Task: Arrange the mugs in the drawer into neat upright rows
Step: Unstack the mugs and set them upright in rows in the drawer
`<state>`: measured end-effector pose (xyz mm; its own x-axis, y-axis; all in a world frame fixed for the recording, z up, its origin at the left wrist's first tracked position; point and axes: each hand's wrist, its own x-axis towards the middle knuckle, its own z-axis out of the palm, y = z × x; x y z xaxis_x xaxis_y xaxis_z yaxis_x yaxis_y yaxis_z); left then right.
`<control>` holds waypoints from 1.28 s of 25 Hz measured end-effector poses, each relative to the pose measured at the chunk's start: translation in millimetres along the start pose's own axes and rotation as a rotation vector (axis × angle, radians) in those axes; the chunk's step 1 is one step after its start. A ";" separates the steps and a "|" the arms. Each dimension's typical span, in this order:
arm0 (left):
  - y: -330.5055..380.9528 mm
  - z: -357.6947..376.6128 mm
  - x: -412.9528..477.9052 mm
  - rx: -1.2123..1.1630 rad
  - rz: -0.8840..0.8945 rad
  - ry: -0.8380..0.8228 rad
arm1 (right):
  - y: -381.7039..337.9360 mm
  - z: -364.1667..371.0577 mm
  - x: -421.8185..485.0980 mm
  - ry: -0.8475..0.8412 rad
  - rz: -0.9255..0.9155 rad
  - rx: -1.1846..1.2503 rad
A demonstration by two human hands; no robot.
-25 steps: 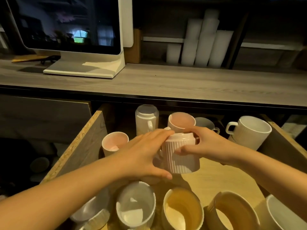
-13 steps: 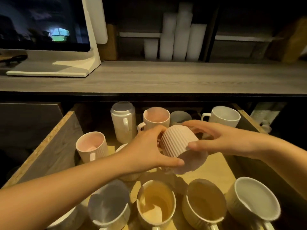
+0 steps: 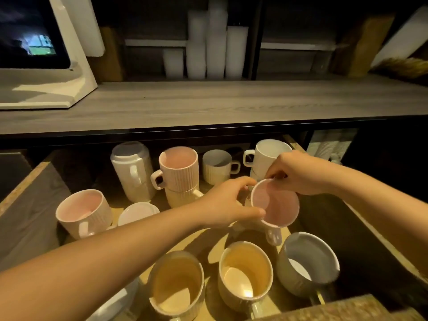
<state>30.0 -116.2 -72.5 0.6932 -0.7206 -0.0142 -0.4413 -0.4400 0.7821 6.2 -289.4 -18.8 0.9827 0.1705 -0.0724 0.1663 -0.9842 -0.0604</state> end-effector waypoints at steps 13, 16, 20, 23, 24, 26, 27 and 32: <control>-22.6 33.6 27.1 0.121 0.048 -0.097 | 15.4 34.6 15.5 -0.168 0.064 -0.033; -26.7 32.0 28.3 0.098 0.034 -0.108 | 18.3 33.9 15.7 -0.140 0.075 -0.029; -29.2 34.0 34.1 0.096 -0.003 -0.087 | 21.7 28.2 10.5 -0.112 0.087 -0.084; -28.9 35.5 41.0 0.075 -0.038 -0.065 | 25.3 26.3 6.5 -0.118 0.091 -0.138; -29.1 35.4 42.5 0.055 -0.049 -0.060 | 25.6 25.6 5.8 -0.145 0.092 -0.127; -30.3 36.0 44.0 0.032 -0.059 -0.054 | 24.0 25.0 4.8 -0.230 0.084 -0.069; -30.8 37.2 44.3 0.032 -0.064 -0.048 | 22.1 24.5 4.5 -0.270 0.078 -0.047; -30.4 45.5 44.1 0.016 -0.093 0.001 | 19.9 27.2 6.6 -0.300 0.051 -0.116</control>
<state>48.1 -159.0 -125.2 0.7322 -0.6756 -0.0861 -0.3840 -0.5139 0.7672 13.8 -306.6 -47.6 0.9248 0.1104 -0.3640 0.1429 -0.9877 0.0635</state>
